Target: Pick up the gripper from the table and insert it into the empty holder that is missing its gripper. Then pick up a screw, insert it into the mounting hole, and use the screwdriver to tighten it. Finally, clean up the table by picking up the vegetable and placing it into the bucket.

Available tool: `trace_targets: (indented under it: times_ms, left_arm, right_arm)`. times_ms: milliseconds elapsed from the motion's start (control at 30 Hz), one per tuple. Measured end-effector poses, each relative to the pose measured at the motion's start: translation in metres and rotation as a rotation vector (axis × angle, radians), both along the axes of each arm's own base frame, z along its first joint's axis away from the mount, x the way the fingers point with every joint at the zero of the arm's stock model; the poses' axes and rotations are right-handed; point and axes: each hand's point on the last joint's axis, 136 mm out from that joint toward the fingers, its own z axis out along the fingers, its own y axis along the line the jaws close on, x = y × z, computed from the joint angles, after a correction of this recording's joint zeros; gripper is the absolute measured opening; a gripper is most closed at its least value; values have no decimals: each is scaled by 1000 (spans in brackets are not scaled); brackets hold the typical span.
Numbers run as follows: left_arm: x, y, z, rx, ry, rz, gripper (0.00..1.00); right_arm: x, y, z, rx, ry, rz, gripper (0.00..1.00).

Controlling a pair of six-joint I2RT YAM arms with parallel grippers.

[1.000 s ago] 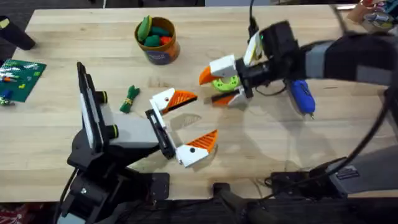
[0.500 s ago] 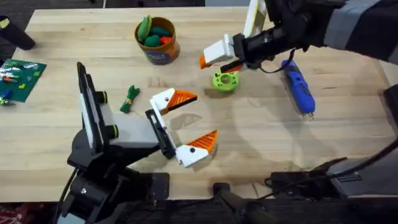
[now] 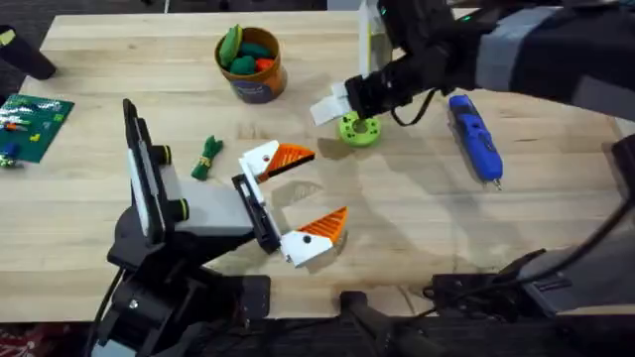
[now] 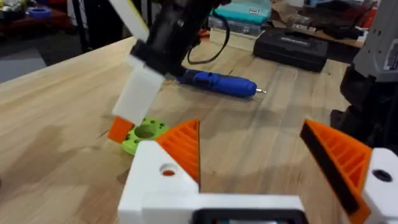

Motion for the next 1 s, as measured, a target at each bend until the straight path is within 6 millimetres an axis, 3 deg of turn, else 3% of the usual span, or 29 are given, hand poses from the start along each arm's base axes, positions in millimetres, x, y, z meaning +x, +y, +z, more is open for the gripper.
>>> trace_targets:
  times_ms: [167,267,367,567,1000]
  left_arm:
    - [0,0,0,0,0,0,984]
    - [0,0,0,0,0,0,984]
    - [0,0,0,0,0,0,984]
    - [0,0,0,0,0,0,984]
    - [0,0,0,0,0,0,984]
  right_arm:
    - [5,-8,-30,-78,30,-21,975]
    - [10,-9,-32,-87,13,-23,855]
    - [15,-7,-30,-80,-12,-27,648]
    - [18,-7,-29,-80,-26,-31,495]
    - [10,5,-31,-85,-27,8,457]
